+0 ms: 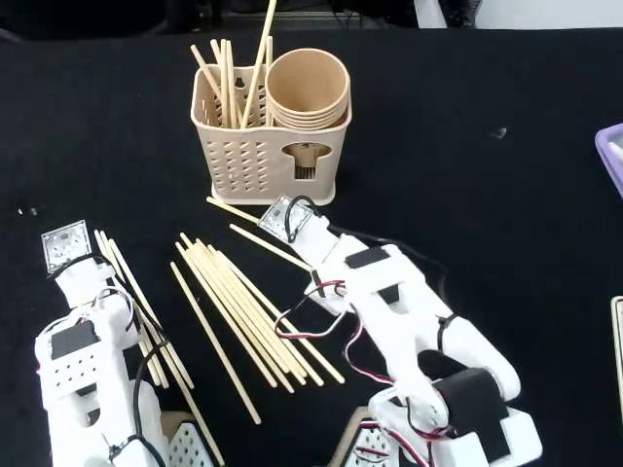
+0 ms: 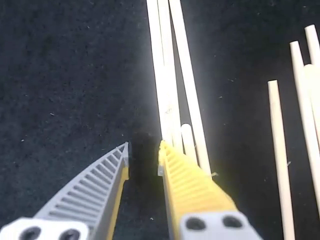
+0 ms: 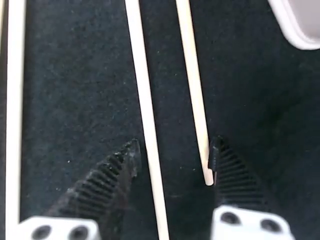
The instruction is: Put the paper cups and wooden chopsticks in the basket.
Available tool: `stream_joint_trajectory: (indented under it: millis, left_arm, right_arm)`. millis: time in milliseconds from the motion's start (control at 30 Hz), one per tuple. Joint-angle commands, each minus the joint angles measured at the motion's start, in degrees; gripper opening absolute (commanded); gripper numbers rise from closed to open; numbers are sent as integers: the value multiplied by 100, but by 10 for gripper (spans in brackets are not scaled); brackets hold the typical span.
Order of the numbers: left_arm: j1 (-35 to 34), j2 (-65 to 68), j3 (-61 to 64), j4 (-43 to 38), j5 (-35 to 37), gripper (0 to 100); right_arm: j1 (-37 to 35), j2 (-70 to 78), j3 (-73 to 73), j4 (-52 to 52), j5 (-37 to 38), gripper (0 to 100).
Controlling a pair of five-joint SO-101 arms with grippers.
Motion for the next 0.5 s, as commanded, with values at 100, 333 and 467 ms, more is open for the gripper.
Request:
stream_joint_trajectory:
  millis: [100, 333, 467]
  left_arm:
    - [48, -97, -48, -88, 62, 109]
    - [48, -97, -48, -79, 62, 109]
    - [57, -97, -48, -79, 62, 109]
  right_arm:
    - [62, 75, -295, 79, 167, 188]
    - [44, 22, -268, 88, 167, 23]
    - [44, 22, -259, 246, 211, 18]
